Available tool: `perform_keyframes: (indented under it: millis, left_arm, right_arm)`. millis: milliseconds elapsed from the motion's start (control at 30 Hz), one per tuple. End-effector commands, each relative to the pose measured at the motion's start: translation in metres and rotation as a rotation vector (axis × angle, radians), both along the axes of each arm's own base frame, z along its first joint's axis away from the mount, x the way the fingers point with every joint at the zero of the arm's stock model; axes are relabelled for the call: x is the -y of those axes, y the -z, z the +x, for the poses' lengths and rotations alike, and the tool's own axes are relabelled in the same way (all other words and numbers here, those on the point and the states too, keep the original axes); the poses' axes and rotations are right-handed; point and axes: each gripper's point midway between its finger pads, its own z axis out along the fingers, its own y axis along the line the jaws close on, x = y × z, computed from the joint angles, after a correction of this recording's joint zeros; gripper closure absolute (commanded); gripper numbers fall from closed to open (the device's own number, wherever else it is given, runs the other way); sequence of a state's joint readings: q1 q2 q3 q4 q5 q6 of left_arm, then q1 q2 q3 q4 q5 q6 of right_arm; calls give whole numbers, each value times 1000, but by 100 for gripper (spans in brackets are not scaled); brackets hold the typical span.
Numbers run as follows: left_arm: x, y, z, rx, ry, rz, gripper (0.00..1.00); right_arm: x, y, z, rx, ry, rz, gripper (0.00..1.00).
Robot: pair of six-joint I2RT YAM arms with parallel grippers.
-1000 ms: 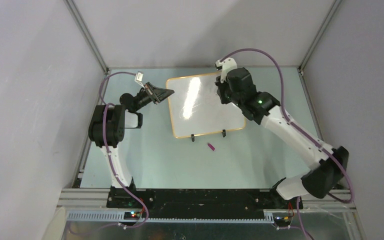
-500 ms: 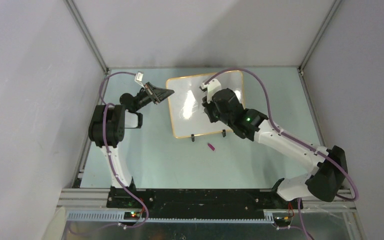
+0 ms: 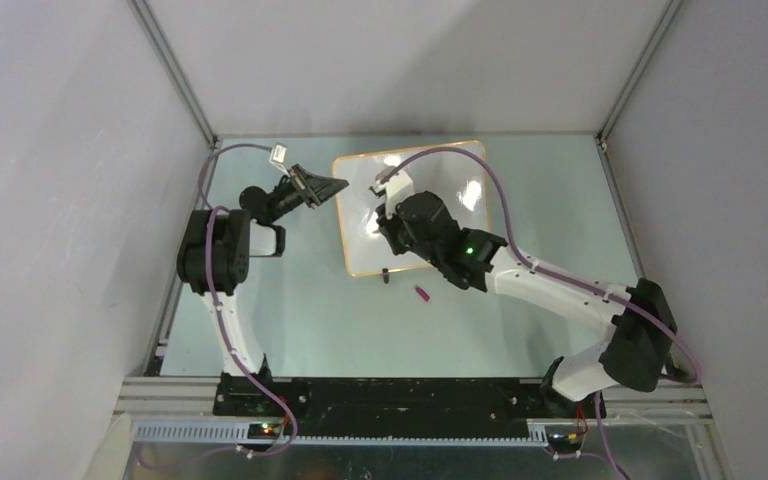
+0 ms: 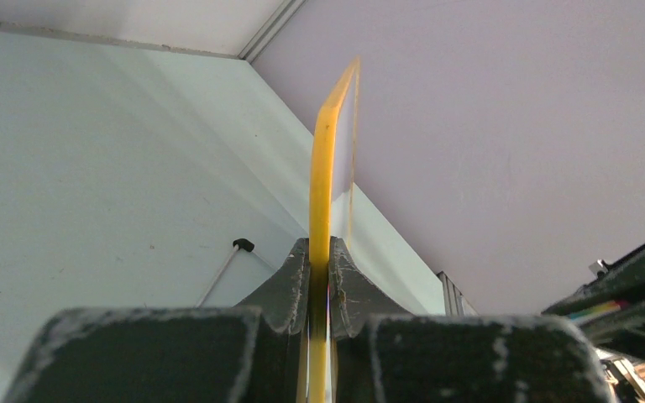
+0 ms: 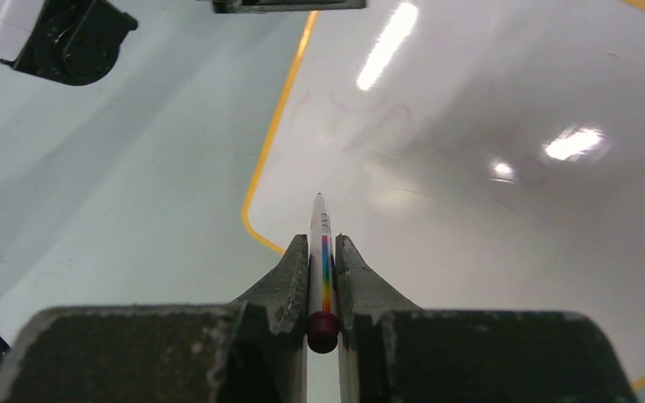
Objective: Write a sentence on the whiteboard
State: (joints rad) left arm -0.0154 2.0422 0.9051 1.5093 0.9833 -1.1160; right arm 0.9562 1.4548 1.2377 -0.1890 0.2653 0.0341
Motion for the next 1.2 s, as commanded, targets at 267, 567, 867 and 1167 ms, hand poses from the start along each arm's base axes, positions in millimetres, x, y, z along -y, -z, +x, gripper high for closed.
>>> perform_keyframes:
  millis: [267,567,867,1167]
  left_arm:
    - [9,8,-14,65,55,56,100]
    - [9,8,-14,66,56,56,100]
    - [9,7,-14,67,55,56,100]
    - [9,7,-14,67,54,55,100]
  right_arm:
    - [-41,21,-2,45,-15,-33,100]
    - [-45,34,8,72,17,-94,100]
    - [-55,33,17,85,16,-118,100]
    - [-50,15,20,117,25,-99,100]
